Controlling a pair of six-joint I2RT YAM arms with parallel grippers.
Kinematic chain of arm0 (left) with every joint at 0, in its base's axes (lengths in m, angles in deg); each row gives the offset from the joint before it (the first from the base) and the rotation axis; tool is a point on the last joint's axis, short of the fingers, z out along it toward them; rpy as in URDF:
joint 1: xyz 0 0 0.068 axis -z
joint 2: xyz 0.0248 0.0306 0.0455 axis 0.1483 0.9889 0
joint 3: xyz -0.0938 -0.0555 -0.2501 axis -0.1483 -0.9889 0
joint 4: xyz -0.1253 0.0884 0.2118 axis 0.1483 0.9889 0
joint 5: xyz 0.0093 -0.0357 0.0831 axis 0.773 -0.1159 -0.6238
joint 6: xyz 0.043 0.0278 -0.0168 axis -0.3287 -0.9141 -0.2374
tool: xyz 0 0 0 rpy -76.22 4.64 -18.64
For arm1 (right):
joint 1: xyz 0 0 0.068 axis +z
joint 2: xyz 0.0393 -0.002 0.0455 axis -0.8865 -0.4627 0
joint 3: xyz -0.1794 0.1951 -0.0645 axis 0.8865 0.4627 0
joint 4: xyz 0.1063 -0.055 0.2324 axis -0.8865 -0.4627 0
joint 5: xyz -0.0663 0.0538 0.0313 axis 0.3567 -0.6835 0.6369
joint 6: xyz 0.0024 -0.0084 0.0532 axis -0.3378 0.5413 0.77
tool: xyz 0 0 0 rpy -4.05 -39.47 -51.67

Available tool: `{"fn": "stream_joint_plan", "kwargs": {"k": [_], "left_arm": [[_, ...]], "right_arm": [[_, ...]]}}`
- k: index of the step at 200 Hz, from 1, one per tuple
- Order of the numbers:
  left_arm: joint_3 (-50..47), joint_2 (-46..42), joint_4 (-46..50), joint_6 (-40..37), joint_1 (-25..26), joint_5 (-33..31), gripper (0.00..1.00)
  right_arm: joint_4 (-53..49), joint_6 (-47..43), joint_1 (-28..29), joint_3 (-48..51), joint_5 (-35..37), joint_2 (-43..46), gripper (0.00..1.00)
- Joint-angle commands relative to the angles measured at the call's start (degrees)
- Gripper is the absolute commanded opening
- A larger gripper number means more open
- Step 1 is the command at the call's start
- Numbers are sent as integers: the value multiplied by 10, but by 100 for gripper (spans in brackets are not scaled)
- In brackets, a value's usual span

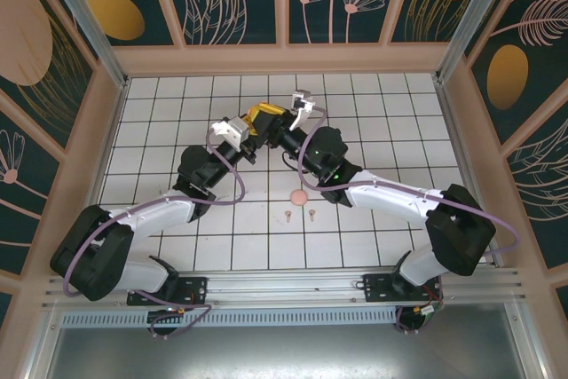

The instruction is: Insert the wireless bluetooth earbuds into the charging case

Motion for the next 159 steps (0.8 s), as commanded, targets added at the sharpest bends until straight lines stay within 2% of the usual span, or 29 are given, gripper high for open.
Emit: {"fn": "stream_joint_plan", "kwargs": {"k": [1, 65, 83, 106, 126, 159], "left_arm": [[29, -26, -56, 4, 9, 18, 0], [29, -26, -56, 13, 8, 18, 0], [25, -18, -59, 30, 8, -6, 0], [8, -17, -59, 52, 8, -93, 0], [-20, -34, -57, 56, 8, -166, 0], [-34, -62, -15, 71, 8, -175, 0]], "right_arm": [[-46, 0, 3, 7, 13, -11, 32], [-55, 4, 3, -9, 10, -22, 30], [-75, 3, -2, -34, 6, -32, 32], [-97, 21, -16, -43, 2, -16, 39], [-151, 20, -20, -29, 11, 31, 47], [-253, 29, -44, 26, 59, 128, 58]]}}
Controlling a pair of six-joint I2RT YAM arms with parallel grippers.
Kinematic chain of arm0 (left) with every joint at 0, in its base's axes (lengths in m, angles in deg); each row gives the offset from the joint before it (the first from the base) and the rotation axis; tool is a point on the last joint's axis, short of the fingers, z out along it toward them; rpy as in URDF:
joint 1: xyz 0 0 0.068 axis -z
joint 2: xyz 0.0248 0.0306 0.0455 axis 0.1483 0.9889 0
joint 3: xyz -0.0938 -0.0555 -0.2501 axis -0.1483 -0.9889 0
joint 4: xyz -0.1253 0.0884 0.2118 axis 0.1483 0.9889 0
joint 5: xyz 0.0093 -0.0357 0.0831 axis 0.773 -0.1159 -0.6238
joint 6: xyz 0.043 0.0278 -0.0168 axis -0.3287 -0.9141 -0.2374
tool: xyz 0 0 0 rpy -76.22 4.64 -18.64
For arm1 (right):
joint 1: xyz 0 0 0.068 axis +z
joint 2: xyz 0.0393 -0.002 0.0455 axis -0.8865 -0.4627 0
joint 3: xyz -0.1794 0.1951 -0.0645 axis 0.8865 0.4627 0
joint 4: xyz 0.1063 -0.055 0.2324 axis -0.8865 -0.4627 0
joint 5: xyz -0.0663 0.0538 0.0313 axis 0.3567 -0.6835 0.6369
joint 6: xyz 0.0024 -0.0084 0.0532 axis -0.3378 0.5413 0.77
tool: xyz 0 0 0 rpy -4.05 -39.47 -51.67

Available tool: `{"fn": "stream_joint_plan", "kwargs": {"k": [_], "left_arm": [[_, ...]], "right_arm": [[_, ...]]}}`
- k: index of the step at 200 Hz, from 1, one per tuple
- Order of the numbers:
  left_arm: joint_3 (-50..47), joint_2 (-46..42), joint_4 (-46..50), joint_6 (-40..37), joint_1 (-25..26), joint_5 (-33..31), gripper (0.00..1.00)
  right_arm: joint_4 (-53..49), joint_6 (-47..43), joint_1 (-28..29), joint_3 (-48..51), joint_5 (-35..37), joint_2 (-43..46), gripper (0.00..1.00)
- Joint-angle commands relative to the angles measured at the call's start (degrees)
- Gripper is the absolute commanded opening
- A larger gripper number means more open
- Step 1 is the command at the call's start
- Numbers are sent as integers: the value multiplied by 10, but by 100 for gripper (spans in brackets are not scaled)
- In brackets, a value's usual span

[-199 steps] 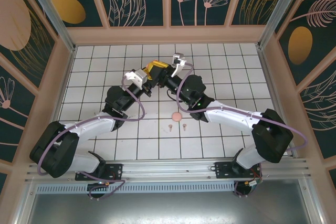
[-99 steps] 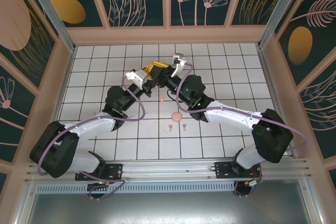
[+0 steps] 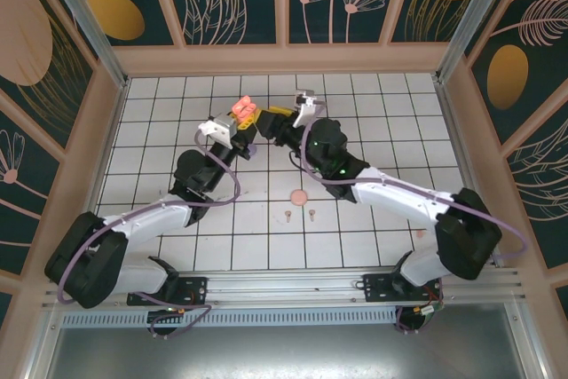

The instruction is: Insert the wireless bluetooth earbuds into the charging case

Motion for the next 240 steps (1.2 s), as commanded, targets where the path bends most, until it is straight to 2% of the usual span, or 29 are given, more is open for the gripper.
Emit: {"fn": "stream_joint_plan", "kwargs": {"k": [1, 13, 36, 90, 110, 141, 162, 189, 216, 240], "left_arm": [[-10, -23, -10, 25, 4, -38, 0], [-18, -21, -26, 31, 4, -31, 0], [-19, -20, -32, 31, 4, -22, 0], [-1, -31, 6, 14, 4, -16, 0], [5, -33, 19, 14, 4, -13, 0], [13, -33, 31, 14, 4, -2, 0], [21, -34, 42, 14, 4, 7, 0], [27, -33, 51, 14, 4, 20, 0], [32, -34, 55, 16, 4, 30, 0], [34, -34, 57, 19, 4, 35, 0]], "right_arm": [[-85, 14, -22, 35, 40, 80, 58], [-96, 32, -42, 57, 45, 102, 64], [-124, 39, -68, 61, 48, 98, 65], [-194, 62, -85, 47, 68, 64, 65], [-262, 80, -105, 40, 94, 72, 66], [-442, 159, -170, 42, 154, 97, 67], [-531, 208, -255, 82, 191, 135, 67], [-588, 239, -365, 148, 207, 204, 67], [-616, 223, -503, 197, 166, 257, 67], [-638, 195, -605, 209, 146, 264, 66]]}}
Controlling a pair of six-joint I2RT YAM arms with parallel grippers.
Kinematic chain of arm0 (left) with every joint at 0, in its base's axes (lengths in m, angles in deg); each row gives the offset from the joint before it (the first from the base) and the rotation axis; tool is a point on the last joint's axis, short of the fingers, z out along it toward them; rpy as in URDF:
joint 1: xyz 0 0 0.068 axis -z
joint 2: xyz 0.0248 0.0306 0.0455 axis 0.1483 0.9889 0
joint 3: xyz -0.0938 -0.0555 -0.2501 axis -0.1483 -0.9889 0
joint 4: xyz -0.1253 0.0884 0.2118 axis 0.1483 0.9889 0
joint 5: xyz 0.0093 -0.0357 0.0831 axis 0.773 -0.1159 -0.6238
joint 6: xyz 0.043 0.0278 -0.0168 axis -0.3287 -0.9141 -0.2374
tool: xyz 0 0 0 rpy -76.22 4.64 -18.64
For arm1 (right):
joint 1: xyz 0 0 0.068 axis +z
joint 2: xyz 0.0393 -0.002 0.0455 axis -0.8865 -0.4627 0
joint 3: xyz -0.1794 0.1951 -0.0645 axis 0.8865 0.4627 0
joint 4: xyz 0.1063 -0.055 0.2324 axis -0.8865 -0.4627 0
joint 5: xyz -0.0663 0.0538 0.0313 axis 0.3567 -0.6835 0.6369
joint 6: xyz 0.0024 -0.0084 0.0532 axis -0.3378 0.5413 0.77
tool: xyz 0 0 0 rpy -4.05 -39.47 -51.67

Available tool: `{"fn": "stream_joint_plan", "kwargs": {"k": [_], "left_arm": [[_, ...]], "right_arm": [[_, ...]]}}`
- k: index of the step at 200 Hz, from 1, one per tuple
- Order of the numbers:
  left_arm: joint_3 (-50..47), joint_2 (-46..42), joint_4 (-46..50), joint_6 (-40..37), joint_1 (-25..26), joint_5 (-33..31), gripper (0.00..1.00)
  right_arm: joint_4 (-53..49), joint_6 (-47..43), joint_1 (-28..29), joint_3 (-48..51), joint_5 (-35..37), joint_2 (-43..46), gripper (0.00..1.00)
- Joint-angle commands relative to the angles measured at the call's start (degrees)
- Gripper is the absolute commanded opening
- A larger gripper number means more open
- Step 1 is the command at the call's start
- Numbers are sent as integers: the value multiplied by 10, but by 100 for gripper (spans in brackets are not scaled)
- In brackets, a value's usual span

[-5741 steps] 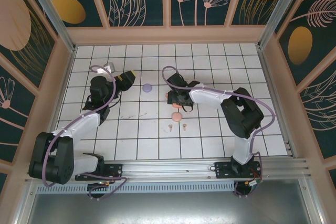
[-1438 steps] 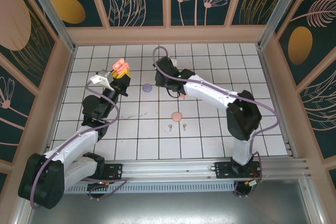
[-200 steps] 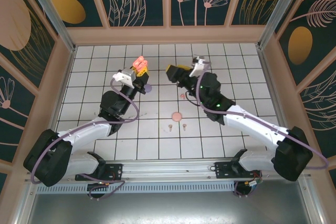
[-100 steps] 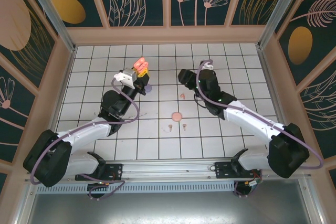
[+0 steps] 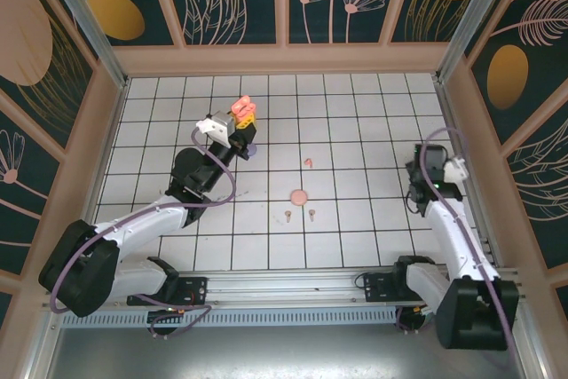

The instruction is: Insert the wireless bluetooth earbuds into the charging case

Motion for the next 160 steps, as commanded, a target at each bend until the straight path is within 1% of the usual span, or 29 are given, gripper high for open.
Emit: {"fn": "stream_joint_plan", "kwargs": {"k": [1, 28, 50, 98, 131, 160], "left_arm": [[20, -13, -1, 1, 4, 16, 0], [21, -13, -1, 2, 4, 19, 0], [23, -13, 0, 2, 4, 22, 0], [28, -11, 4, 3, 4, 27, 0], [30, -3, -2, 4, 4, 28, 0], [32, 6, -7, 5, 4, 29, 0]], "right_arm": [[-55, -18, -74, 12, -22, 9, 66], [-61, -47, -160, 4, -39, -19, 67], [-55, -62, -202, -1, -45, -49, 66], [-30, -91, -271, 10, -46, -81, 64], [-12, -110, -314, 22, -67, -98, 62], [-4, -116, -325, 27, -74, -113, 58]]}}
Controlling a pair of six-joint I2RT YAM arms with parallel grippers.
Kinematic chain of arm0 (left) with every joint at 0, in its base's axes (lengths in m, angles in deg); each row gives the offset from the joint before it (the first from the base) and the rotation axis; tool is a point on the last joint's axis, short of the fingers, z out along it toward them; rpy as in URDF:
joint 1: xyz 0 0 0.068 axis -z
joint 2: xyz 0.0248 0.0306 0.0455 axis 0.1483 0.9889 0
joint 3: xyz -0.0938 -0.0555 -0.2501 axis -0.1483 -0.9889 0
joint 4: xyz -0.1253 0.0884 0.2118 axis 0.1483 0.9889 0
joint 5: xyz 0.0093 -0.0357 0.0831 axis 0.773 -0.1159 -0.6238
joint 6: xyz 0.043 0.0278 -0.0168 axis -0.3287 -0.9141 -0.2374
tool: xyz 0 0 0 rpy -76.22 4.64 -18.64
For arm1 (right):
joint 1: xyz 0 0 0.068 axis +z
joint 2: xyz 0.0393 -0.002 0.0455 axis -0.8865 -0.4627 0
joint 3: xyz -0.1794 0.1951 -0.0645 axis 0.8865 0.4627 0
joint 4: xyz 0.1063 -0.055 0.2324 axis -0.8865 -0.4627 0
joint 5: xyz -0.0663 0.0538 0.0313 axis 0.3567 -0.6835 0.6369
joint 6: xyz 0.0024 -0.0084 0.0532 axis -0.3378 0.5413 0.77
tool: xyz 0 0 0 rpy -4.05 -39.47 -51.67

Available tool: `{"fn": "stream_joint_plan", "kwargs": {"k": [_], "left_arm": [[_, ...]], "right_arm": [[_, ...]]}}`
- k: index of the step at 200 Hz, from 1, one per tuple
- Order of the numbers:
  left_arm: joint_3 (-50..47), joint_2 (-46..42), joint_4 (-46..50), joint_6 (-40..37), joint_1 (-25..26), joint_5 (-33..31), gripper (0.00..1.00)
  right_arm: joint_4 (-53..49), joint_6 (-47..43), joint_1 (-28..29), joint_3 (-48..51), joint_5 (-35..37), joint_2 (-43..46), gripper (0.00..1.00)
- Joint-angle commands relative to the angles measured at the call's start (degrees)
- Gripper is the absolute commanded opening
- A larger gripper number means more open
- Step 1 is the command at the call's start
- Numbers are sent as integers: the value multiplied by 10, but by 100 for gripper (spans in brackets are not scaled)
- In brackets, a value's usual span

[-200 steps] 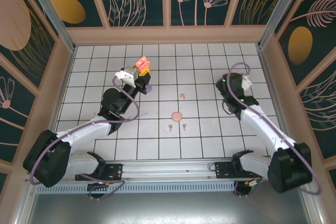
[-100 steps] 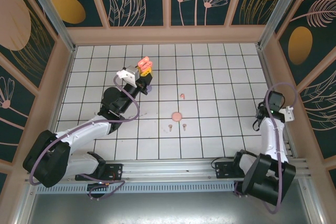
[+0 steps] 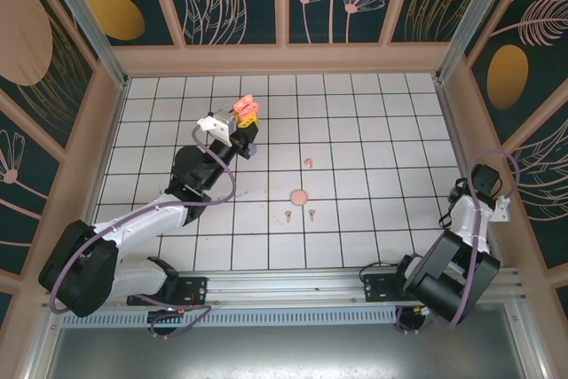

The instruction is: Insert the wireless bluetooth earbuds into the charging case

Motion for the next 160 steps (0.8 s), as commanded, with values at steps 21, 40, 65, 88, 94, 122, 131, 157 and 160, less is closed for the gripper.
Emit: {"fn": "stream_joint_plan", "kwargs": {"k": [21, 40, 65, 88, 94, 122, 131, 157, 160], "left_arm": [[21, 11, -20, 3, 4, 12, 0], [23, 17, -22, 2, 4, 12, 0], [27, 24, -24, 3, 4, 13, 0], [32, 30, -25, 2, 4, 13, 0], [33, 33, -26, 3, 4, 15, 0], [36, 42, -31, 6, 4, 15, 0], [37, 44, -33, 7, 4, 16, 0], [39, 50, -36, 8, 4, 17, 0], [39, 51, -36, 8, 4, 17, 0]], "right_arm": [[19, -23, -14, 12, -13, -16, 55], [24, -24, -17, 15, -14, -23, 53], [28, -28, -23, 18, -9, -36, 52], [30, -33, -32, 20, -6, -41, 51], [29, -35, -34, 19, -7, -42, 51], [33, -41, -44, 22, -6, -45, 51], [36, -43, -46, 23, -7, -48, 51], [44, -43, -48, 27, -8, -64, 51], [46, -44, -48, 27, -7, -66, 51]]}}
